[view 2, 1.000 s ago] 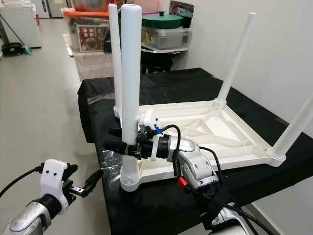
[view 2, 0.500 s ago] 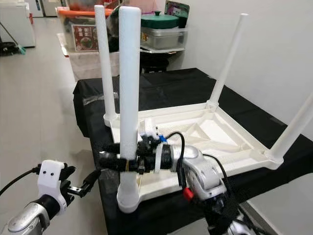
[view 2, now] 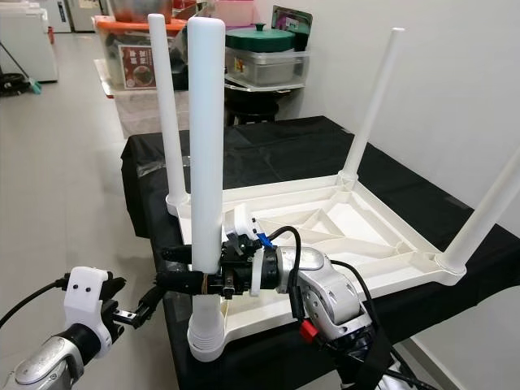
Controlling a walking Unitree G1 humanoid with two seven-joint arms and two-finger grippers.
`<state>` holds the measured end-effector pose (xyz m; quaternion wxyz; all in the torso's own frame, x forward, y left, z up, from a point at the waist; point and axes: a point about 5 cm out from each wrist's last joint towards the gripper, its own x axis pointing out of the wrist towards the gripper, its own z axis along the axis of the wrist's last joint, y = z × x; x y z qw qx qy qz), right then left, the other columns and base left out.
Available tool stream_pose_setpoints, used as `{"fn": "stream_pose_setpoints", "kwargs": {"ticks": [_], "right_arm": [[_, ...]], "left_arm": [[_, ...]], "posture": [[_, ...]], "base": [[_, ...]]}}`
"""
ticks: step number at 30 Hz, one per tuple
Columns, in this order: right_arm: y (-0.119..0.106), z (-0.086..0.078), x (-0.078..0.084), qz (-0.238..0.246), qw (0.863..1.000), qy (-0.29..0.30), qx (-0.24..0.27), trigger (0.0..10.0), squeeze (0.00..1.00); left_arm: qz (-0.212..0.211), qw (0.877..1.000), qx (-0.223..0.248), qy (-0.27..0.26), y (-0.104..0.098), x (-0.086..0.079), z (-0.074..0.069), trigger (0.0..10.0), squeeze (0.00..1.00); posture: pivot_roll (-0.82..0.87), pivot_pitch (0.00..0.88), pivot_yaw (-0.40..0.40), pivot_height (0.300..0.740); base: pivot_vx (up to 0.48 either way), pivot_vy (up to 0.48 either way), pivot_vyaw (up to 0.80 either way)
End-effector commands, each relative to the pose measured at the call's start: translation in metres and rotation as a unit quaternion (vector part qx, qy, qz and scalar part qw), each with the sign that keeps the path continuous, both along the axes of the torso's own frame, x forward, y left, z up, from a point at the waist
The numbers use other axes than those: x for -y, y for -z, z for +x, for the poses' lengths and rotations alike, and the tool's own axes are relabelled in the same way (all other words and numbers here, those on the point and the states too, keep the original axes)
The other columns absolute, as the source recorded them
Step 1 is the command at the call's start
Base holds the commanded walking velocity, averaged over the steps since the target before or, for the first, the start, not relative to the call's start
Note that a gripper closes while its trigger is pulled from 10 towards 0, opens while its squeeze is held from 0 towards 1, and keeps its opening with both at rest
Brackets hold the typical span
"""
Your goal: Building children table
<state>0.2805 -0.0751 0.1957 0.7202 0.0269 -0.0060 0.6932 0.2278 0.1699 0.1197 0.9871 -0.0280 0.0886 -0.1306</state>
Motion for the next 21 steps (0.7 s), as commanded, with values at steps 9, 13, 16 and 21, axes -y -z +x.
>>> {"fn": "stream_pose_setpoints", "kwargs": {"ticks": [9,13,16,21], "right_arm": [[0.025,0.011,0.012,0.009,0.98,0.194,-0.047,10.0,0.0],[0.026,0.008,0.014,0.021,0.973,0.226,-0.048,10.0,0.0],[0.029,0.001,0.016,0.016,0.968,0.246,-0.041,10.0,0.0],[0.039,-0.007,0.014,-0.043,0.962,0.269,-0.009,10.0,0.0]], "left_arm": [[-0.004,1.0,-0.008,-0.015,0.006,-0.001,0.002,10.0,0.0],[-0.004,1.0,-0.008,-0.017,0.006,-0.001,0.002,10.0,0.0],[-0.004,1.0,-0.008,-0.019,0.007,-0.001,0.004,10.0,0.0],[-0.005,1.0,-0.006,-0.022,0.007,-0.002,0.006,10.0,0.0]], "posture": [[0.12,0.0,-0.091,0.74],[0.11,0.0,-0.087,0.74],[0.1,0.0,-0.083,0.74],[0.1,0.0,-0.084,0.74]], "base": [[0.0,0.0,0.0],[0.0,0.0,0.0],[0.0,0.0,0.0],[0.0,0.0,0.0]]}}
